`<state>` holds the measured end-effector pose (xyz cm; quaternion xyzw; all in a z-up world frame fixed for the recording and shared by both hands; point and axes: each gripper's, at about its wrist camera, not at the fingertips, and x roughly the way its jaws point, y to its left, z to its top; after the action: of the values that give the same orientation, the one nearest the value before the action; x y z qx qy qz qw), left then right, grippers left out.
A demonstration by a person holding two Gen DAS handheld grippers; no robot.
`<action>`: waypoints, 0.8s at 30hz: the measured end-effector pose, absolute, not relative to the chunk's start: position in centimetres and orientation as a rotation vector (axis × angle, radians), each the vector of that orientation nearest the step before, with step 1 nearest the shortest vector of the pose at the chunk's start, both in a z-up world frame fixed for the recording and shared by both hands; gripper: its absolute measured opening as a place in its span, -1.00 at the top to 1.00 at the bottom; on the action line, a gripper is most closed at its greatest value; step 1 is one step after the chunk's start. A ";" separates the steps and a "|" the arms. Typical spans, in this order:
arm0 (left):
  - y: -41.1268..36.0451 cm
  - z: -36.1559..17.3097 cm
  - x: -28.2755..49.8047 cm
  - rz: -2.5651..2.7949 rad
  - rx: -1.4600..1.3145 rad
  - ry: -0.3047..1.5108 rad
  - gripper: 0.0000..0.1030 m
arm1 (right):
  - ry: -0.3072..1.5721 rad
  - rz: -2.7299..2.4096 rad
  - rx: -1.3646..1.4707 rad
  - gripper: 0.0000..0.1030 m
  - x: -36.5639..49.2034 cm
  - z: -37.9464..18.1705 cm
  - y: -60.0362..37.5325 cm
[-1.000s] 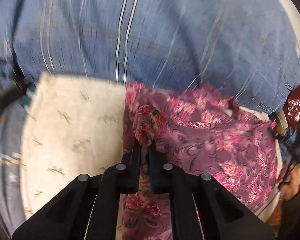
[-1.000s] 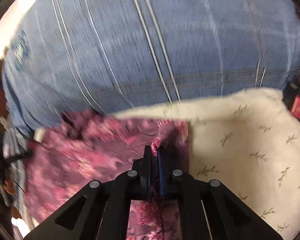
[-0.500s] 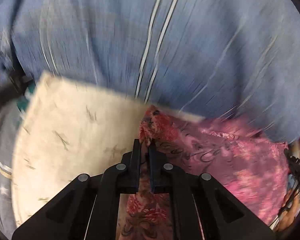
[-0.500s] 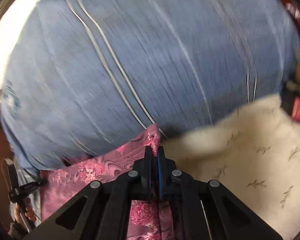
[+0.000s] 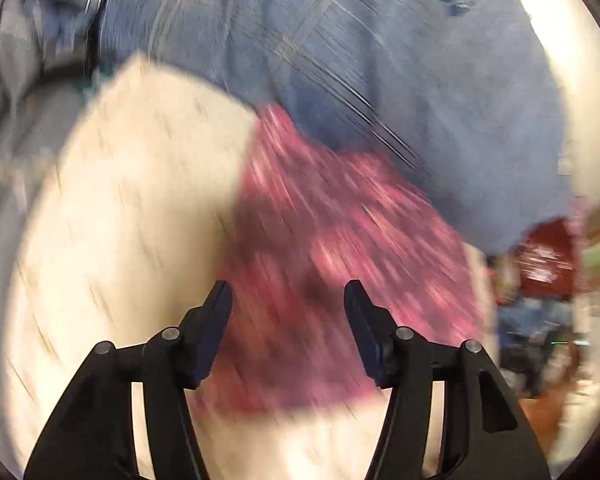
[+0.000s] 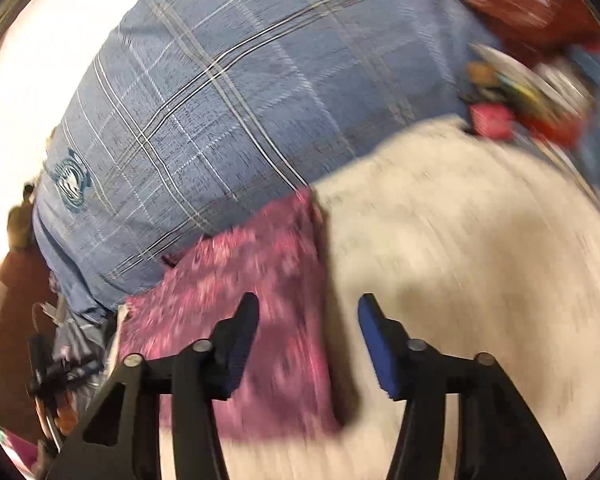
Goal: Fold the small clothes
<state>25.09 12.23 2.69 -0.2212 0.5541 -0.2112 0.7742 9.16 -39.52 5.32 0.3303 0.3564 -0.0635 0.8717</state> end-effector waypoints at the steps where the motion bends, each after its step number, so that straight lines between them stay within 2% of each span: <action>1: 12.6 2.2 23.5 -0.482 -0.529 1.220 -0.24 | 0.749 -0.130 0.732 -0.15 7.6 4.5 -39.6; 5: 12.3 -0.4 20.1 -0.457 -0.646 1.284 -0.28 | 0.752 -0.105 0.916 -0.15 6.3 1.3 -39.0; 8: 11.6 -2.5 20.8 -0.403 -0.722 1.325 -0.28 | 0.736 -0.062 0.974 -0.11 7.9 -0.5 -37.8; 9: 11.2 -2.4 20.8 -0.389 -0.740 1.303 -0.28 | 0.746 -0.047 0.979 0.25 8.5 -0.9 -37.2; 10: 11.2 -1.9 21.0 -0.371 -0.747 1.283 -0.18 | 0.754 -0.028 0.980 0.81 9.2 -1.1 -36.8; 11: 11.2 -1.2 21.1 -0.364 -0.760 1.255 0.02 | 0.762 -0.013 0.974 0.81 9.9 -0.6 -36.3; 12: 11.0 -0.9 21.5 -0.366 -0.768 1.228 0.58 | 0.726 -0.009 0.961 0.81 9.7 0.4 -36.2; 13: 11.0 -0.6 21.8 -0.365 -0.772 1.209 0.87 | 0.673 0.007 0.945 0.82 9.3 1.7 -36.1; 16: 11.6 -0.7 22.3 -0.306 -0.747 1.202 0.86 | 0.602 -0.017 0.847 0.83 8.3 4.8 -36.2; 20: 11.5 -3.3 22.3 -0.259 -0.742 1.282 0.87 | 0.830 -0.125 0.808 0.85 9.8 -0.4 -36.9; 21: 11.7 -3.1 22.1 -0.268 -0.743 1.279 0.87 | 0.805 -0.118 0.832 0.86 9.3 -0.8 -37.0; 22: 11.9 -3.0 22.0 -0.279 -0.745 1.287 0.87 | 0.779 -0.122 0.852 0.73 8.7 -0.7 -37.0; 24: 12.4 -2.2 21.7 -0.316 -0.730 1.297 0.85 | 0.767 -0.169 0.852 0.66 8.0 0.6 -36.9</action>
<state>21.68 12.36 -2.18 -0.3307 0.5879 -0.1433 0.7243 7.98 -36.91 0.63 0.4027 0.3624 -0.0798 0.8367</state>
